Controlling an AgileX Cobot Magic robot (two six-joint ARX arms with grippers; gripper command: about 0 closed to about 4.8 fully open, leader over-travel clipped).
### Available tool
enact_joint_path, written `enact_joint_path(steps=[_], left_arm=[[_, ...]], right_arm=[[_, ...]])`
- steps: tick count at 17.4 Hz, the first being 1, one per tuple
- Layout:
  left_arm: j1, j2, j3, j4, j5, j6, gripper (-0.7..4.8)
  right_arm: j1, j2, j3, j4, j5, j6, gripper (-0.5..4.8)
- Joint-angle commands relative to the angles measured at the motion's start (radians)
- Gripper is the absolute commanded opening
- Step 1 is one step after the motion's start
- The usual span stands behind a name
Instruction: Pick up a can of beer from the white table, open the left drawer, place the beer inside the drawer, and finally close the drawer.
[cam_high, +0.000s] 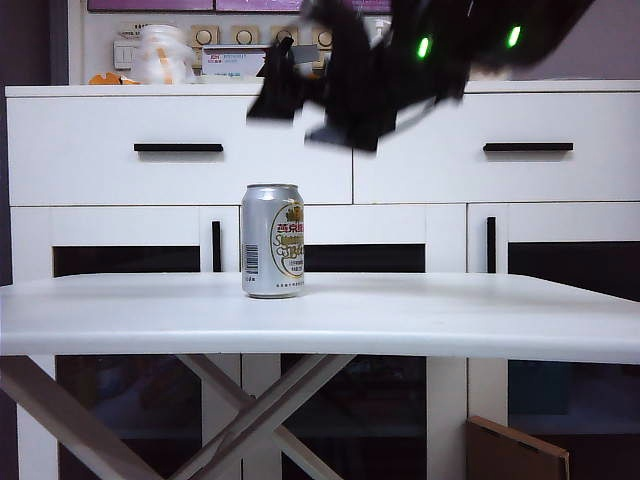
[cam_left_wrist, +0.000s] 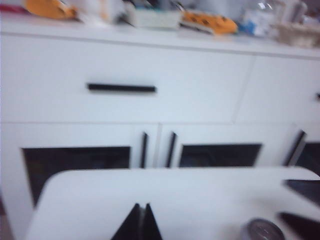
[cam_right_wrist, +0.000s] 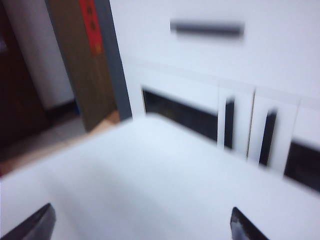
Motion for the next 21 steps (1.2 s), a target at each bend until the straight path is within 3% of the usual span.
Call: enact_joint_path(steps=[1, 17, 18, 19, 20, 21], left_arm=[[0.001, 0.009, 0.014, 0.008, 0.015, 0.000, -0.06], [0.001, 0.009, 0.013, 0.006, 0.015, 0.000, -0.06], [0.001, 0.009, 0.013, 0.006, 0.015, 0.000, -0.06], [0.001, 0.009, 0.013, 0.006, 0.015, 0.000, -0.06], [0.001, 0.010, 0.013, 0.005, 0.015, 0.000, -0.06], [0.001, 0.010, 0.013, 0.005, 0.015, -0.002, -0.06]], right_arm=[[0.009, 0.065, 0.003, 0.097, 0.000, -0.001, 4.79], [0.026, 0.248, 0.003, 0.122, 0.002, 0.007, 4.79], [0.026, 0.247, 0.003, 0.121, 0.000, 0.007, 3.50], [0.026, 0.247, 0.004, 0.122, 0.000, 0.007, 0.79], [0.026, 0.240, 0.007, 0.122, 0.000, 0.008, 0.41], [0.027, 0.225, 0.008, 0.122, 0.000, 0.008, 0.40]])
